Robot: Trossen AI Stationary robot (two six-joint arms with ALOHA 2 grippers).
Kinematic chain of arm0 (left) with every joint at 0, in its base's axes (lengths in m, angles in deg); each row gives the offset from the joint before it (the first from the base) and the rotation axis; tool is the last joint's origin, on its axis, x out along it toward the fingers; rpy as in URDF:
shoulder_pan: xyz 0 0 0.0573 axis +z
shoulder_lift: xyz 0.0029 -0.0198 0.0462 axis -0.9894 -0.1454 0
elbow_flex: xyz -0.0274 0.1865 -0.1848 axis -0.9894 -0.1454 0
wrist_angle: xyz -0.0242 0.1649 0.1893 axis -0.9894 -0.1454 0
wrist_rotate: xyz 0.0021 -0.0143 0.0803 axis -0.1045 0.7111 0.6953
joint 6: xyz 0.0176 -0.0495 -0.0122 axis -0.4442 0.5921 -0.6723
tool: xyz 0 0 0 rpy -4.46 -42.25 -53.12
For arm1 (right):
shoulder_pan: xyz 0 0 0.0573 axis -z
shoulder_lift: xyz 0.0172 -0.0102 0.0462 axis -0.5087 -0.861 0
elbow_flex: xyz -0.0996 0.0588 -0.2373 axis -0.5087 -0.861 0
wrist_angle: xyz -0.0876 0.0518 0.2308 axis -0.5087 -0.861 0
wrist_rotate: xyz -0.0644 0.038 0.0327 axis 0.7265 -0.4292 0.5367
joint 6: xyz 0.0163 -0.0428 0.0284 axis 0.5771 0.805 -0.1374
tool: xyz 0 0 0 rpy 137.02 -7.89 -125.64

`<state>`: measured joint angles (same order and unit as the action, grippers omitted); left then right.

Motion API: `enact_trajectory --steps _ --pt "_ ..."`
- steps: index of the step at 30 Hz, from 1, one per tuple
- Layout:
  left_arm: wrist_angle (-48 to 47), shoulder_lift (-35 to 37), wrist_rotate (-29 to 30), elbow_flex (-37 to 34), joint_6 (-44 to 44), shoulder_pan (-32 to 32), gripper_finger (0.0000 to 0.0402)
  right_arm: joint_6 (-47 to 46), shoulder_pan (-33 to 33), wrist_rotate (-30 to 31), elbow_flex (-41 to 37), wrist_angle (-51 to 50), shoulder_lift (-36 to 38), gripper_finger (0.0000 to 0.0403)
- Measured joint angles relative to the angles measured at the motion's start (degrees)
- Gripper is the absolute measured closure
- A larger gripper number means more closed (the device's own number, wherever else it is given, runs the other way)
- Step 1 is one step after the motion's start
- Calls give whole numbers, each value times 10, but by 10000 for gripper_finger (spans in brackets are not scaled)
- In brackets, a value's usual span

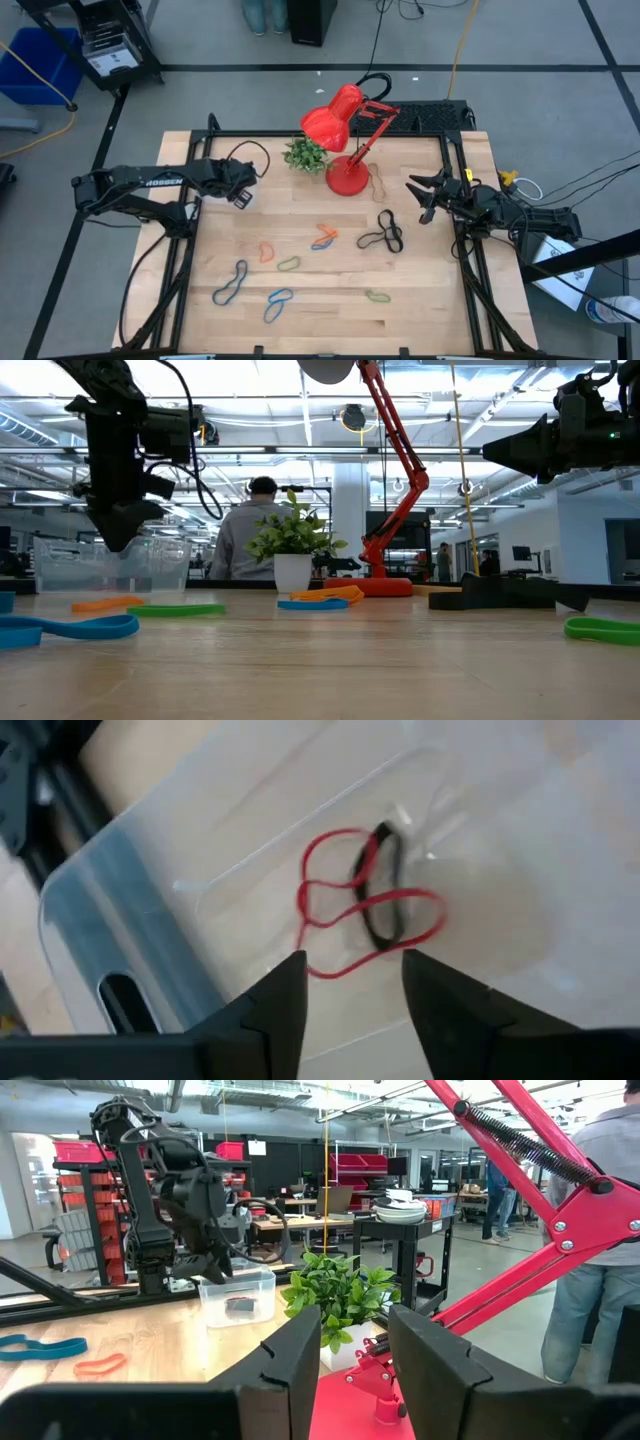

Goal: Pick and place rubber bands into bin
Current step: Put the orange rubber band into the transparent bin

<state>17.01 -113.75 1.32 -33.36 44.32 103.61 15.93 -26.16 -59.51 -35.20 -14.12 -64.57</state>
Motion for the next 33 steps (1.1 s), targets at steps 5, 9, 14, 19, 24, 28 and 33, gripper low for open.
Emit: enact_trajectory --steps 5,9,14,19,24,28,33 --pt "-15 11 -29 69 -44 -12 210 0 0 0 0 0 0 289" --pt "-18 31 -59 140 -93 -28 210 0 0 0 0 0 0 289" --pt "0 54 -156 197 -158 -53 210 0 0 0 0 0 0 289" --pt "21 68 -240 203 -224 -85 210 0 0 0 0 0 0 289" --pt "24 66 -250 189 -238 -145 210 0 0 0 0 0 0 289" --pt "26 49 -251 174 -227 -210 210 0 0 0 0 0 0 289" --pt "102 21 -246 142 -197 -274 210 0 0 0 0 0 0 289"
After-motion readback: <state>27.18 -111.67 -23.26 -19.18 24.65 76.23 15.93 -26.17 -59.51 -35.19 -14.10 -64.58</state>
